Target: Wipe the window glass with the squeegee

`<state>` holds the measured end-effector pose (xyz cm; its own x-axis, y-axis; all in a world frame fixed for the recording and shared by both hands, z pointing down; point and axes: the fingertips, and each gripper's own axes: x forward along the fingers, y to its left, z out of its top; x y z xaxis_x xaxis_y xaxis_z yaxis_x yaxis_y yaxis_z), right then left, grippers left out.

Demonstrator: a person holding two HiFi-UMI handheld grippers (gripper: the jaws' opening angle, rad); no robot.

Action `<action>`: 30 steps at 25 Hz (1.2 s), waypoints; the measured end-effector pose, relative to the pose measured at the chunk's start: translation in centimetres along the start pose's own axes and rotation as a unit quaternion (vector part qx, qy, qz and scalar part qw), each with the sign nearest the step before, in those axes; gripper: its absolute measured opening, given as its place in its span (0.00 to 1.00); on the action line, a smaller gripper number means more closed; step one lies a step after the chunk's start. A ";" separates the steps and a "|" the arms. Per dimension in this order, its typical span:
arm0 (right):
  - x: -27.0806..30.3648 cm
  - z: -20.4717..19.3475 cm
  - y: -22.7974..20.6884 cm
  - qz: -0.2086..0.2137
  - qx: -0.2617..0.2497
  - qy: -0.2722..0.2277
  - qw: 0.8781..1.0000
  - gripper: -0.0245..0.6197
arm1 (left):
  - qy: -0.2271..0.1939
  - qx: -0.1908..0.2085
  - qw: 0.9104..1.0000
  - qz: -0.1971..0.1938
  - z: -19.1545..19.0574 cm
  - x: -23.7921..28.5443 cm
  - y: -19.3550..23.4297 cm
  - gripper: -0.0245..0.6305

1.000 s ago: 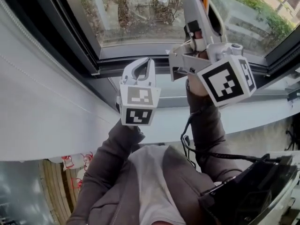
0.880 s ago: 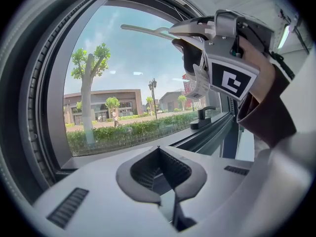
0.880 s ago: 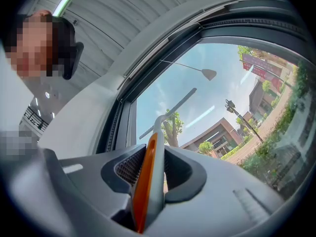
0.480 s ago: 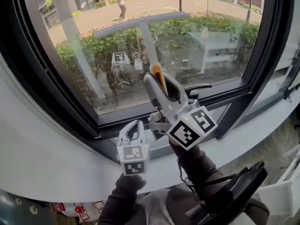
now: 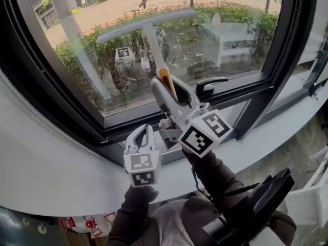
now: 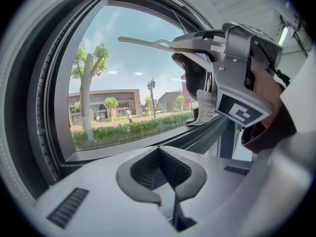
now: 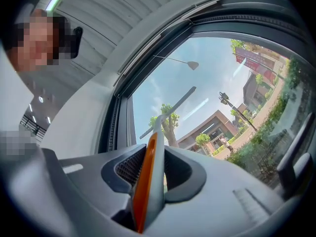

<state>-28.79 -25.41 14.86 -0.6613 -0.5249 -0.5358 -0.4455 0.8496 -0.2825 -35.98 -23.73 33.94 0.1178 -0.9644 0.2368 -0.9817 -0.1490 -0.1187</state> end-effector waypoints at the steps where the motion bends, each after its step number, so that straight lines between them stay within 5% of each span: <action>1: -0.2 -0.1 0.0 -0.001 0.002 0.001 1.000 0.20 | 0.000 0.000 1.000 0.000 0.0 -0.1 0.0 0.04; 30: -4.0 -4.3 -1.0 -0.030 0.042 0.034 0.998 0.19 | 0.013 0.007 1.000 -0.004 -1.8 -2.0 -0.9 0.04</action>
<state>-28.29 -24.38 20.71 -0.6758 -0.5753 -0.4607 -0.4355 0.8160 -0.3801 -35.63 -21.26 35.28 0.1219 -0.9572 0.2625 -0.9785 -0.1603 -0.1299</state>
